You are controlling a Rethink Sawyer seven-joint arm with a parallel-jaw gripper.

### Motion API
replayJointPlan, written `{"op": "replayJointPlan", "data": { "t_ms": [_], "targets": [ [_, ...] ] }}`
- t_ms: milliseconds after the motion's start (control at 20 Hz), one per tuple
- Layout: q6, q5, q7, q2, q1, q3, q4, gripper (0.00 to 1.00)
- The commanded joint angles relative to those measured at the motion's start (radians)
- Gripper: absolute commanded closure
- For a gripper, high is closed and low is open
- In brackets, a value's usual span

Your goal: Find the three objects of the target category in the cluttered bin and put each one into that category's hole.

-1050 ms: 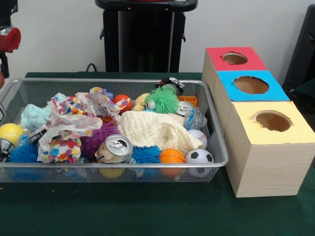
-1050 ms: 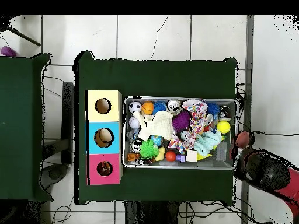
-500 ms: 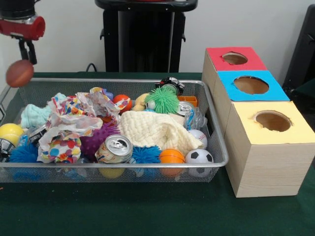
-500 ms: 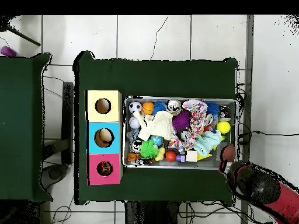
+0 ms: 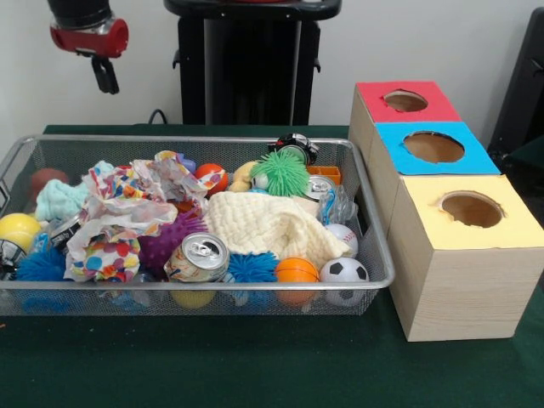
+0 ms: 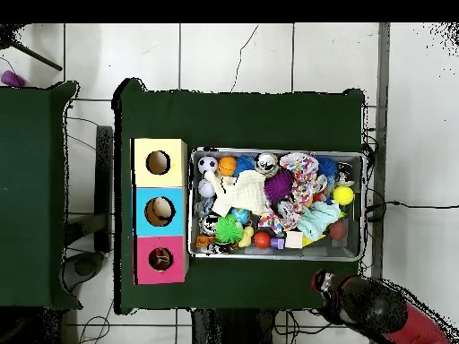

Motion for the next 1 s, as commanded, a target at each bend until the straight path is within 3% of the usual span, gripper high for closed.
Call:
{"op": "replayJointPlan", "data": {
  "t_ms": [50,600,1000],
  "targets": [
    [-0.089,0.075,0.240,0.018,0.041,-0.012,0.075,1.00],
    [-0.063,0.110,0.199,0.040,0.078,-0.024,0.018,1.00],
    [0.013,0.084,0.099,0.095,0.094,-0.002,-0.164,1.00]
  ]
}}
